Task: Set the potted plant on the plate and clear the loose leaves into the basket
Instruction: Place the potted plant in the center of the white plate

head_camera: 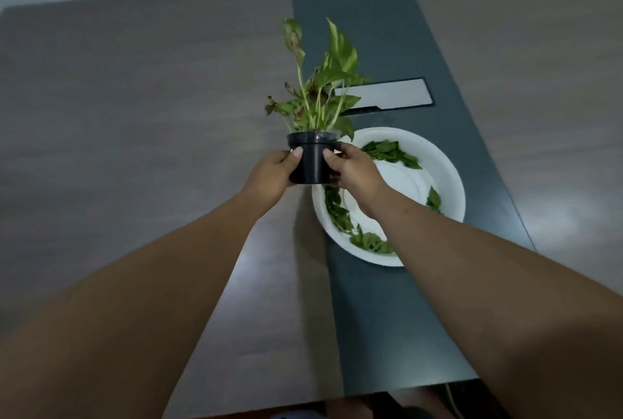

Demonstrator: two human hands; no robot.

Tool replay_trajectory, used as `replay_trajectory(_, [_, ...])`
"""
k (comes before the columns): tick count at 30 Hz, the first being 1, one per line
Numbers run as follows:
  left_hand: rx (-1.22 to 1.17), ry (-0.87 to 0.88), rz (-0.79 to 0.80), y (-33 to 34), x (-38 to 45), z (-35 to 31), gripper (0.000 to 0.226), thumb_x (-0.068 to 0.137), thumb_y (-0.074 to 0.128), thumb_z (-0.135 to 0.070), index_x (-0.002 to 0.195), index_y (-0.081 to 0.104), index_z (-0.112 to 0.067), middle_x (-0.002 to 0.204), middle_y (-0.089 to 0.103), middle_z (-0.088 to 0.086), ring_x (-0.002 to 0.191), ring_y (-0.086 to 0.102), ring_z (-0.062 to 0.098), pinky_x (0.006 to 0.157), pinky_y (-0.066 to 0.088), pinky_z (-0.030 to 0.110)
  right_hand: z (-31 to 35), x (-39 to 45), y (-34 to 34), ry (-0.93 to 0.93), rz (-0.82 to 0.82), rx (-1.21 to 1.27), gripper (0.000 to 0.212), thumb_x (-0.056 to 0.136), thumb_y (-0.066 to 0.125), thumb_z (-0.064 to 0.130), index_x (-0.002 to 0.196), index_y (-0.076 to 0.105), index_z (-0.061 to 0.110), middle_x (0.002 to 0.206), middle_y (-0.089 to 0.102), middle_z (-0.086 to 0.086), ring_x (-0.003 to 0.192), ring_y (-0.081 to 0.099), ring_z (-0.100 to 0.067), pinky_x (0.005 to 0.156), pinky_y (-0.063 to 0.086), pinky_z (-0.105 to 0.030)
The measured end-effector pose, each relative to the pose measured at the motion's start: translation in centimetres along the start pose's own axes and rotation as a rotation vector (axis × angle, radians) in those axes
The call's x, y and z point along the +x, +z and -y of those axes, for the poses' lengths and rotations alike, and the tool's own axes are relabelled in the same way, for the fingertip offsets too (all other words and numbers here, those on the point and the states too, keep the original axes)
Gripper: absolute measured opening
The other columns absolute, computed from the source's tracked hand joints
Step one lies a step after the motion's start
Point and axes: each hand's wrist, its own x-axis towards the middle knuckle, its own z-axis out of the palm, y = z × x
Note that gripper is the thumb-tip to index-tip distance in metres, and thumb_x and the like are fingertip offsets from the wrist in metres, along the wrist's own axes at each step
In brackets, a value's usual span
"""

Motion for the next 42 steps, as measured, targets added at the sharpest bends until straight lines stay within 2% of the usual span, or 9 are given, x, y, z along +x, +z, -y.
replay_trajectory(4, [-0.045, 0.008, 0.117, 4.6, 0.6, -1.9, 0.038, 0.101, 0.05, -0.023, 0.13, 0.054, 0.001, 0.118, 0.064, 0.012, 0.109, 0.063, 0.024, 0.085, 0.057, 0.021, 0.4, -1.4, -5.8, -0.041, -0.028, -0.004, 0.037, 0.094, 0.062, 0.013, 0.131, 0.056, 0.01, 0.125, 0.066, -0.011, 0.114, 0.064, -0.028, 0.099, 0.053, -0.044])
replay_trajectory(10, [0.097, 0.01, 0.222, 11.2, 1.3, -1.1, 0.037, 0.096, 0.06, -0.023, 0.128, 0.059, -0.004, 0.123, 0.066, 0.014, 0.116, 0.063, 0.026, 0.105, 0.048, 0.037, -2.3, -3.4, -12.6, -0.081, -0.139, -0.106, 0.046, 0.087, 0.07, 0.02, 0.132, 0.056, 0.017, 0.127, 0.063, -0.003, 0.117, 0.06, -0.018, 0.105, 0.049, -0.042])
replay_trajectory(18, [0.26, 0.113, 0.222, 14.0, 1.8, 0.4, 0.037, 0.092, 0.066, -0.024, 0.127, 0.062, -0.015, 0.118, 0.067, 0.0, 0.114, 0.06, 0.016, 0.099, 0.049, 0.032, -5.3, -4.0, -14.7, -0.115, -0.207, -0.051, 0.055, 0.086, 0.068, -0.001, 0.136, 0.051, 0.013, 0.128, 0.061, -0.001, 0.108, 0.056, 0.003, 0.086, 0.047, -0.007])
replay_trajectory(22, [0.227, 0.109, 0.182, 14.5, 1.2, 1.2, 0.039, 0.09, 0.067, -0.009, 0.128, 0.06, -0.013, 0.119, 0.064, -0.002, 0.11, 0.057, 0.008, 0.08, 0.043, 0.004, -6.4, -3.8, -14.4, -0.087, -0.224, -0.034, 0.055, 0.082, 0.072, -0.001, 0.129, 0.052, 0.02, 0.133, 0.06, -0.002, 0.122, 0.058, -0.017, 0.105, 0.047, -0.034])
replay_trajectory(26, [0.123, 0.104, 0.125, 14.5, 0.9, 2.1, 0.044, 0.083, 0.069, 0.006, 0.126, 0.059, -0.002, 0.128, 0.064, 0.01, 0.12, 0.059, 0.021, 0.104, 0.049, 0.033, -7.1, -3.8, -14.1, -0.078, -0.23, -0.06, 0.047, 0.078, 0.075, 0.003, 0.121, 0.059, 0.013, 0.127, 0.065, -0.003, 0.119, 0.062, -0.019, 0.105, 0.048, -0.042])
replay_trajectory(28, [0.091, 0.113, 0.113, 14.7, 0.3, 2.4, 0.044, 0.083, 0.067, 0.009, 0.126, 0.058, 0.003, 0.121, 0.066, 0.008, 0.112, 0.063, 0.011, 0.105, 0.049, 0.037, -7.1, -4.1, -13.9, -0.058, -0.238, -0.122, 0.046, 0.08, 0.075, 0.006, 0.124, 0.06, 0.01, 0.122, 0.068, -0.003, 0.113, 0.064, -0.015, 0.103, 0.05, -0.039])
replay_trajectory(32, [0.094, 0.174, 0.036, 15.5, -1.0, 3.1, 0.03, 0.087, 0.065, 0.008, 0.117, 0.062, 0.007, 0.097, 0.063, -0.002, 0.069, 0.061, -0.022, 0.071, 0.049, 0.001, -6.8, -4.8, -13.8, -0.102, -0.249, -0.189, 0.032, 0.093, 0.052, -0.012, 0.125, 0.054, -0.007, 0.098, 0.063, -0.007, 0.071, 0.068, 0.0, 0.069, 0.056, -0.019])
replay_trajectory(39, [0.082, 0.166, -0.045, 15.7, -1.6, 4.9, 0.023, 0.091, 0.066, -0.009, 0.114, 0.069, -0.008, 0.108, 0.071, -0.001, 0.092, 0.065, -0.007, 0.082, 0.05, 0.007, -7.4, -4.7, -13.9, -0.06, -0.207, -0.273, 0.02, 0.094, 0.054, -0.007, 0.097, 0.06, 0.011, 0.081, 0.068, 0.002, 0.081, 0.063, -0.017, 0.069, 0.056, -0.02])
replay_trajectory(42, [0.142, 0.203, -0.045, 15.4, -1.9, 5.2, 0.021, 0.087, 0.068, -0.013, 0.108, 0.069, -0.015, 0.112, 0.07, 0.005, 0.109, 0.065, 0.022, 0.101, 0.051, 0.039, -7.9, -4.6, -14.9, -0.064, -0.169, -0.483, 0.017, 0.09, 0.067, 0.013, 0.107, 0.063, 0.014, 0.102, 0.066, 0.0, 0.092, 0.061, -0.014, 0.082, 0.05, -0.016])
